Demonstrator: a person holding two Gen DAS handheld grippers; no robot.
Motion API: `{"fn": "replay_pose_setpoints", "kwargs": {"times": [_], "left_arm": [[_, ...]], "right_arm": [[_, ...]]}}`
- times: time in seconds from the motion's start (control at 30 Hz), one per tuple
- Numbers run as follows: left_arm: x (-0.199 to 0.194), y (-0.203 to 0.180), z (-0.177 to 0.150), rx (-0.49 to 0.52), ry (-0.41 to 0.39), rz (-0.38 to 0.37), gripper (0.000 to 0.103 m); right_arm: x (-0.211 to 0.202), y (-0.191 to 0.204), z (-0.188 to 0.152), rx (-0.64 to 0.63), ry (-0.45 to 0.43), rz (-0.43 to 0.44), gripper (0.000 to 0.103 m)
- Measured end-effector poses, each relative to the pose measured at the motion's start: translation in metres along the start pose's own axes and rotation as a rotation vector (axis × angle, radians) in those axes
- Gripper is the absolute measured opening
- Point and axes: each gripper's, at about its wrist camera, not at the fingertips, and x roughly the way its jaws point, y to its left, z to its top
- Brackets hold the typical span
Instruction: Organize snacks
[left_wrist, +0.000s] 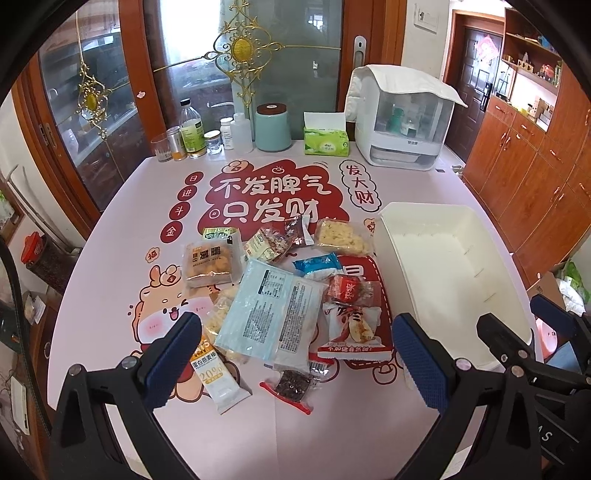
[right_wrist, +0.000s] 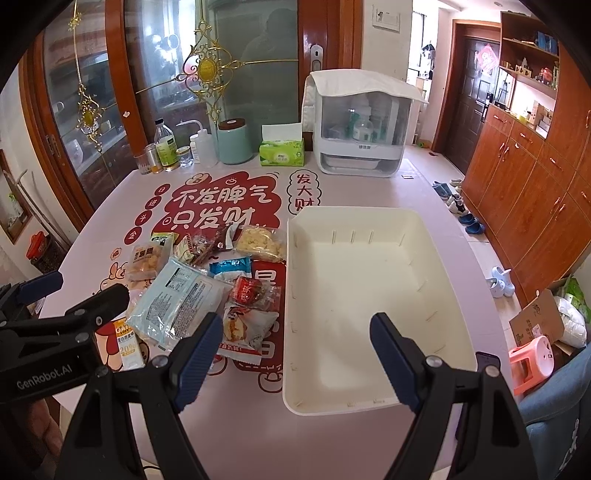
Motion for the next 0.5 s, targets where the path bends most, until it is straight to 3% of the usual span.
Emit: {"fn": "replay_pose_setpoints", "kwargs": {"times": [0.5], "left_arm": [[0.0000,0.0032,0.0020,0.002,-0.004,0.007,0.102]], "right_arm": [[0.0026,0.0008,-0.0006,-0.005,0.009,-0.002,0.082]]}}
